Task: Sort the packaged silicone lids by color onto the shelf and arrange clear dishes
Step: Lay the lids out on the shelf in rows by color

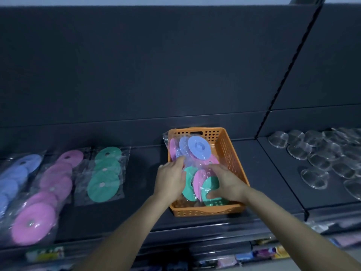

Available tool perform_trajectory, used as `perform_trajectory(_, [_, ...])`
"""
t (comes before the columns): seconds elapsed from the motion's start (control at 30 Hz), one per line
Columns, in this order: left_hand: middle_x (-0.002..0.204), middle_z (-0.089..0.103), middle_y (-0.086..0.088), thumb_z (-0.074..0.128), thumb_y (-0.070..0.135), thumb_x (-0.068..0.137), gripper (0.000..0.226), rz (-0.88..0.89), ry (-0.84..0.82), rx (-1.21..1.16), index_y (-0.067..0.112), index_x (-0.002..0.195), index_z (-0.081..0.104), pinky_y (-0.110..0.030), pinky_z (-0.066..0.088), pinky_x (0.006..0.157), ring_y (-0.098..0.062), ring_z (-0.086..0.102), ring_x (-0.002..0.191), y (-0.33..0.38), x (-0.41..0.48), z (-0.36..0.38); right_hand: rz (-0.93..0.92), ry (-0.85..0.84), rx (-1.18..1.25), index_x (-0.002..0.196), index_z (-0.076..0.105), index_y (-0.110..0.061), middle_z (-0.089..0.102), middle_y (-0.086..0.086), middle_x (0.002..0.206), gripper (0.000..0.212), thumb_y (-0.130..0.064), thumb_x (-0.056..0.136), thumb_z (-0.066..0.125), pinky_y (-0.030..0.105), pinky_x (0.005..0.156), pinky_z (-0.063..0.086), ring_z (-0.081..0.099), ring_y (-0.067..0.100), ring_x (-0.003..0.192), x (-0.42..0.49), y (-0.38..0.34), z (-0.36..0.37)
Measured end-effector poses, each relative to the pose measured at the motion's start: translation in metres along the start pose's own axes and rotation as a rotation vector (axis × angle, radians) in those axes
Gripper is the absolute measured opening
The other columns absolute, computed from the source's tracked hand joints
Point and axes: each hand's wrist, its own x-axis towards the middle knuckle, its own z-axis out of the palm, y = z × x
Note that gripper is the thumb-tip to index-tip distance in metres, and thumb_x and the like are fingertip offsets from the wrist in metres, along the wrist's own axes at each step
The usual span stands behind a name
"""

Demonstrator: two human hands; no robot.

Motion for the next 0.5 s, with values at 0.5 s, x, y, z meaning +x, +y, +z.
perform_trajectory(0.5, [0.129, 0.060, -0.004, 0.047, 0.000, 0.089, 0.054, 0.116, -0.449, -0.159, 0.018, 0.140, 0.043, -0.021, 0.049, 0.087, -0.015, 0.060, 0.108, -0.034, 0.032, -0.032, 0.072, -0.069, -0.093, 0.141, 0.024, -0.032, 0.054, 0.000, 0.110, 0.086, -0.018, 0.073, 0.075, 0.033, 0.077, 0.054, 0.059, 0.015, 0.088, -0.003, -0.038, 0.009])
